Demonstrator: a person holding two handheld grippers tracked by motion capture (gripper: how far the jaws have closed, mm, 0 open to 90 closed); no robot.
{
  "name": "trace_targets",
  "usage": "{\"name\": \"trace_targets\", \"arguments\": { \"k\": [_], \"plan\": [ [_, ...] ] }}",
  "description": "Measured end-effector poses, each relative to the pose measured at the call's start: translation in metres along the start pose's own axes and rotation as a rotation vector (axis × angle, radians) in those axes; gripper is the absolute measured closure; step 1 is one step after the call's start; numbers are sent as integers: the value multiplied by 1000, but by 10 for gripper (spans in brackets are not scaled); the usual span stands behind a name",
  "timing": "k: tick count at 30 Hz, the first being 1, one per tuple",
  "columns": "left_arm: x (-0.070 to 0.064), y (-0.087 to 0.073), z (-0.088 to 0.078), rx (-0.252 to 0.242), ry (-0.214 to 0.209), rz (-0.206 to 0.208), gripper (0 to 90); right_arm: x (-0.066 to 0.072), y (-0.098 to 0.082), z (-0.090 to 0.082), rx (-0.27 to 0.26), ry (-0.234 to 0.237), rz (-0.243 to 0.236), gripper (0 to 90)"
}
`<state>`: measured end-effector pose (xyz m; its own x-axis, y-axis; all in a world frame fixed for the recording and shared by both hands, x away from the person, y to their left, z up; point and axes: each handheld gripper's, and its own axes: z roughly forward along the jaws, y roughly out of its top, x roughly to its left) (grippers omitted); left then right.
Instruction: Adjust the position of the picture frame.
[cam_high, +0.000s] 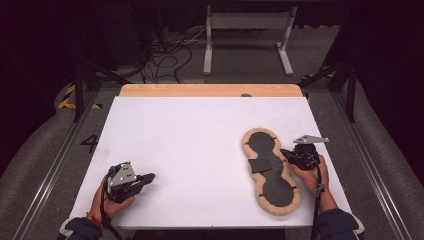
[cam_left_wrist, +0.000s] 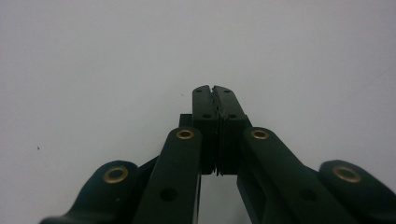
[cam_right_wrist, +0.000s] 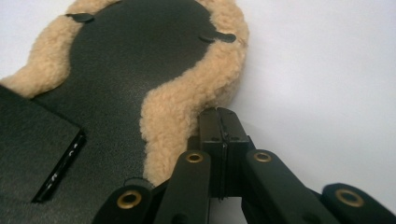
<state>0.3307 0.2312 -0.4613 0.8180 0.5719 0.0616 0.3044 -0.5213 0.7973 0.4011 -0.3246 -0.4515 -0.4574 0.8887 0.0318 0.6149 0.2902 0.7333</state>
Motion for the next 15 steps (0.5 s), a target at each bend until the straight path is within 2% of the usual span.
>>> {"name": "trace_targets", "arguments": {
  "k": [4, 6, 9, 12, 15],
  "plan": [
    [0, 0, 1, 6, -1, -3, 886, 17, 10, 11, 15, 12, -26, 900],
    [0, 0, 2, 8, -3, -4, 888, 20, 12, 13, 21, 18, -27, 900],
    [-3, 2, 5, 18, -11, 11, 886, 29, 19, 21, 27, 56, -51, 900],
    [-6, 5, 9, 19, -23, 27, 884, 34, 22, 24, 35, 62, -60, 900],
    [-8, 7, 12, 24, -34, 34, 884, 43, 26, 29, 36, 79, -91, 900]
  ]
}}
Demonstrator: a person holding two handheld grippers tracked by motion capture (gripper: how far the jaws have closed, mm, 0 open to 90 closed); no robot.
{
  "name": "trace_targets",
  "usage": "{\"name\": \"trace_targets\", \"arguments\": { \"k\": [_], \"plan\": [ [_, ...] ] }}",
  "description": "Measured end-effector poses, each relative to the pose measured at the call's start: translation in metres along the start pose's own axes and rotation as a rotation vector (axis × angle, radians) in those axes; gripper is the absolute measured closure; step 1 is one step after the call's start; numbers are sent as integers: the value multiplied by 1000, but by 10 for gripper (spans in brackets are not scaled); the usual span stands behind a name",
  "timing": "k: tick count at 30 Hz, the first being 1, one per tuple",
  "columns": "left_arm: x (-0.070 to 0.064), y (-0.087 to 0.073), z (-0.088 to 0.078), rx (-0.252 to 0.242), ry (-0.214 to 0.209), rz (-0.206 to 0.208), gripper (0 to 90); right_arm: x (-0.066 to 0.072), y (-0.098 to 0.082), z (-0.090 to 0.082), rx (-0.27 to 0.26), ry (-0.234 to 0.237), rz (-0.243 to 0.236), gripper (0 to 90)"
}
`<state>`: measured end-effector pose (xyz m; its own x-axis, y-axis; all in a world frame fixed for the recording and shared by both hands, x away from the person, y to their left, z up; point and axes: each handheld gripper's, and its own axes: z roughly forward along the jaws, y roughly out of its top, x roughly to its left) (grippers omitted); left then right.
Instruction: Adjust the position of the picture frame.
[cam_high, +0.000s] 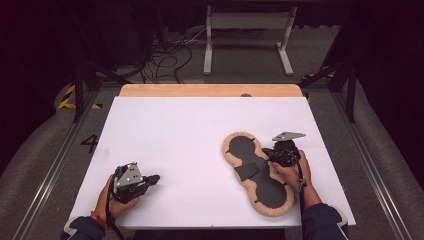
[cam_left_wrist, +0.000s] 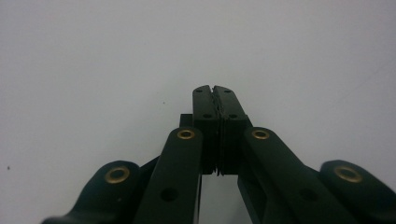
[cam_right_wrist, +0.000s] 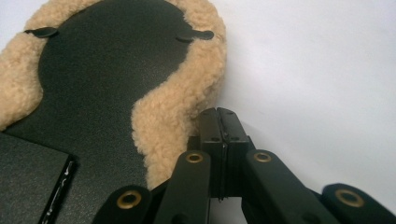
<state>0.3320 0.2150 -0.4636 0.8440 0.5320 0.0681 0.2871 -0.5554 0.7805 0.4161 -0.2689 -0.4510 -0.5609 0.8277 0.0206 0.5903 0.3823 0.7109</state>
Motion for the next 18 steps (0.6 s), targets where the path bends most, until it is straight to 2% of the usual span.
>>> {"name": "trace_targets", "arguments": {
  "k": [2, 4, 6, 8, 12, 18],
  "plan": [
    [-1, 2, 2, 2, -7, 6, 888, 4, 2, 1, 9, -4, -18, 900],
    [-3, 4, 4, 2, -13, 11, 890, 7, 4, 0, 12, -35, -44, 864],
    [-3, 6, 5, 0, -18, 13, 892, 6, 3, -4, 7, -37, -47, 863],
    [-2, 9, 7, -9, -21, 16, 893, 3, 0, -16, -32, -20, -36, 877],
    [2, 17, 13, -20, -26, 22, 895, 6, -10, -35, -48, -48, -57, 878],
    [8, 35, 30, -30, -62, 37, 897, 12, -35, -64, -82, -51, -21, 881]
  ]
}}
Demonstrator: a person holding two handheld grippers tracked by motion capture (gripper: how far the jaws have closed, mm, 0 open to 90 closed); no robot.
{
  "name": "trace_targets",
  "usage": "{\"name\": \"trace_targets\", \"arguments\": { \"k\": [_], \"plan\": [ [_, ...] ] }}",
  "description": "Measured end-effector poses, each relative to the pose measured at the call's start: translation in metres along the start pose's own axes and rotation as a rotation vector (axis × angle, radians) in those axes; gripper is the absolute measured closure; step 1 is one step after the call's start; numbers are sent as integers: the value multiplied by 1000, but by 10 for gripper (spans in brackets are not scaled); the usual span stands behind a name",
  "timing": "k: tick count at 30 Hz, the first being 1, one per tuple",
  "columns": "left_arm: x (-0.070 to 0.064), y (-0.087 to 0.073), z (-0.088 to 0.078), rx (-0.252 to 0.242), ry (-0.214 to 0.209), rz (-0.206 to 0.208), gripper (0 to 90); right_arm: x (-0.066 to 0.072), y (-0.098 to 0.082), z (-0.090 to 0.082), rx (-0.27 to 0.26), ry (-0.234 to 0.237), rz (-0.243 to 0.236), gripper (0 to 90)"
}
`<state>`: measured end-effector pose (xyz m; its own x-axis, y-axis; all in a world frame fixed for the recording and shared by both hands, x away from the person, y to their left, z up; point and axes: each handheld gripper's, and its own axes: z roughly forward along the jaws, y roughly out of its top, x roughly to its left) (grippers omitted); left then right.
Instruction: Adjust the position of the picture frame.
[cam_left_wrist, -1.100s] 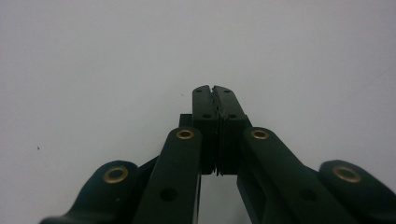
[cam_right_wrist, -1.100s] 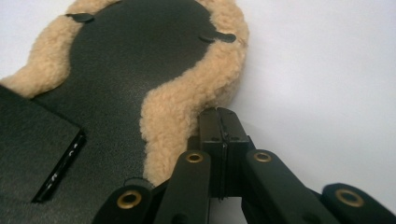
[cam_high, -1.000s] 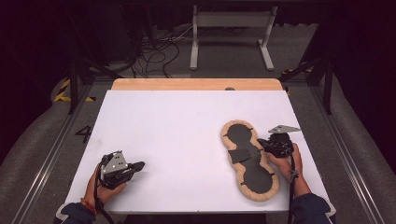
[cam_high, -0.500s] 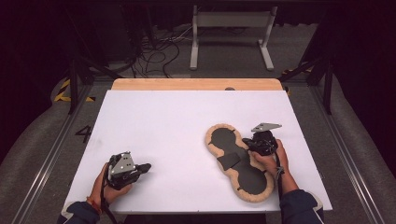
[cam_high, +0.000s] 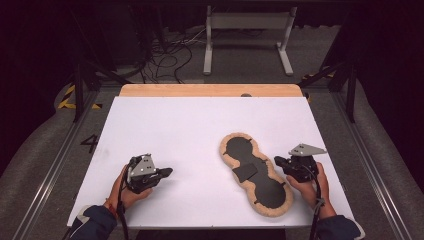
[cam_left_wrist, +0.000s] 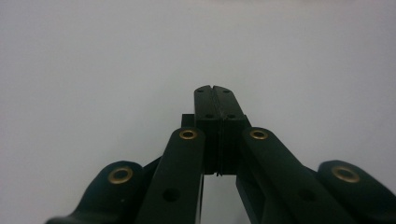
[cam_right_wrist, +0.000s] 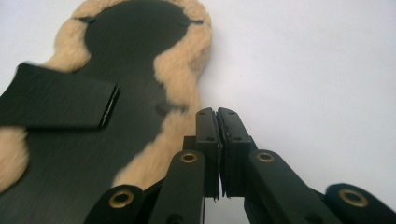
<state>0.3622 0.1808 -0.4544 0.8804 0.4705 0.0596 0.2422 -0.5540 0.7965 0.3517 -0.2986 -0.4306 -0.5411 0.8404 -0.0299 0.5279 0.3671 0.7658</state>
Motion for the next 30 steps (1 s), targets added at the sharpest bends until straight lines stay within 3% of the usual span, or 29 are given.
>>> {"name": "trace_targets", "arguments": {
  "k": [3, 5, 8, 10, 13, 17, 23, 28, 30],
  "plan": [
    [4, 6, 6, 3, -5, 2, 897, 5, -8, -9, 8, -19, -8, 883],
    [8, 12, 13, -5, -3, -3, 897, 9, -16, -23, -25, -7, 41, 892],
    [14, 21, 20, -7, -7, -9, 897, 23, -26, -38, -25, 0, 23, 895],
    [17, 25, 24, -13, -2, -11, 897, 31, -32, -45, -15, -22, 3, 896],
    [23, 29, 30, -10, 7, -24, 896, 36, -39, -52, -13, -56, 8, 900],
    [34, 42, 45, -28, 2, -61, 896, 38, -53, -59, 16, -95, 59, 900],
    [42, 61, 64, -52, -8, -91, 899, 36, -57, -62, 43, -150, 39, 899],
    [49, 81, 87, -74, -35, -119, 899, 41, -67, -71, 47, -100, 24, 900],
    [51, 89, 99, -44, -45, -122, 898, 45, -71, -75, 42, -54, 32, 900]
  ]
}}
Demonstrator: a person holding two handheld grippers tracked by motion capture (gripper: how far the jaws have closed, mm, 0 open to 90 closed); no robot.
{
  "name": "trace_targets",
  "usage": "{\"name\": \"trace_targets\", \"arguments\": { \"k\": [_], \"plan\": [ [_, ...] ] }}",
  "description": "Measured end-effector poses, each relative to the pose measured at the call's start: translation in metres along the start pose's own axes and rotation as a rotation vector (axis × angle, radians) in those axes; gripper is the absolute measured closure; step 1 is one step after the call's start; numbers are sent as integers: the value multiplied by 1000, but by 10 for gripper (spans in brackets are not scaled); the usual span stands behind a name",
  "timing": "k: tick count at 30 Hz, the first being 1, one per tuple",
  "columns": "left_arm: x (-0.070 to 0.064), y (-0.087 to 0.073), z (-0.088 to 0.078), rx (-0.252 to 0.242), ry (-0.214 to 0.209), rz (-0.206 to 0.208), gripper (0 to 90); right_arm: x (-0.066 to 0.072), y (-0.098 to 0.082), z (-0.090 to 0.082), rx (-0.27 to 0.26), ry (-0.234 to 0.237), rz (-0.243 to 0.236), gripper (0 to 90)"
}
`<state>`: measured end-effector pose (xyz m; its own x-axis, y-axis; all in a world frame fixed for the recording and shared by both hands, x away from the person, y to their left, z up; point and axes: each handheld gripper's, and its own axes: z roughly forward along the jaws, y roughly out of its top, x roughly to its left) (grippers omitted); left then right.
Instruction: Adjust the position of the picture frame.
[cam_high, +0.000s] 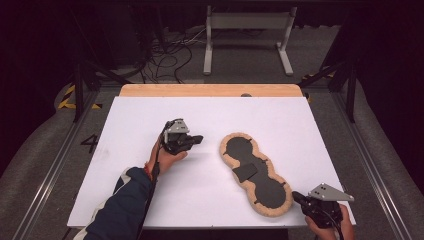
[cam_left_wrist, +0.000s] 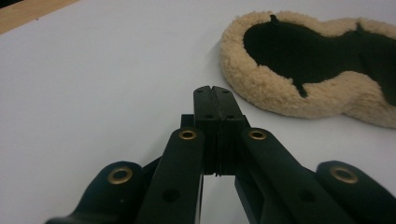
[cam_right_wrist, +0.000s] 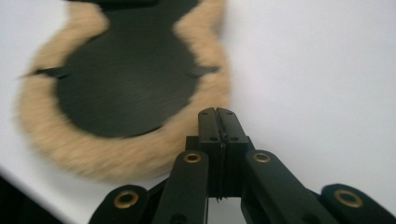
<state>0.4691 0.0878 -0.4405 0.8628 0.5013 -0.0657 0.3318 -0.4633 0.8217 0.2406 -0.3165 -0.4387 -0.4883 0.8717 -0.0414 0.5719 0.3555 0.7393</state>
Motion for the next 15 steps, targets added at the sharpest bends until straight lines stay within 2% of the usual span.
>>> {"name": "trace_targets", "arguments": {
  "k": [2, 3, 5, 7, 8, 11, 15],
  "plan": [
    [0, 5, 8, 8, 11, 13, 898, 6, -3, -3, 18, -4, -33, 900],
    [0, 8, 12, 10, 5, -6, 898, 7, -4, -5, 23, -8, -48, 900],
    [-1, 15, 19, 3, 8, -8, 895, 7, -5, -5, 38, -18, -36, 900],
    [-4, 22, 27, 7, 4, -15, 880, 5, -8, 4, 69, -53, -20, 900],
    [-5, 26, 31, 15, 10, -15, 861, 3, -8, 7, 67, -41, 2, 900],
    [-11, 36, 43, 15, 9, -1, 867, 2, -6, 11, 49, -60, 16, 900],
    [-11, 43, 62, 52, 34, 10, 878, -1, -5, 17, 32, -64, 29, 900]
  ]
}}
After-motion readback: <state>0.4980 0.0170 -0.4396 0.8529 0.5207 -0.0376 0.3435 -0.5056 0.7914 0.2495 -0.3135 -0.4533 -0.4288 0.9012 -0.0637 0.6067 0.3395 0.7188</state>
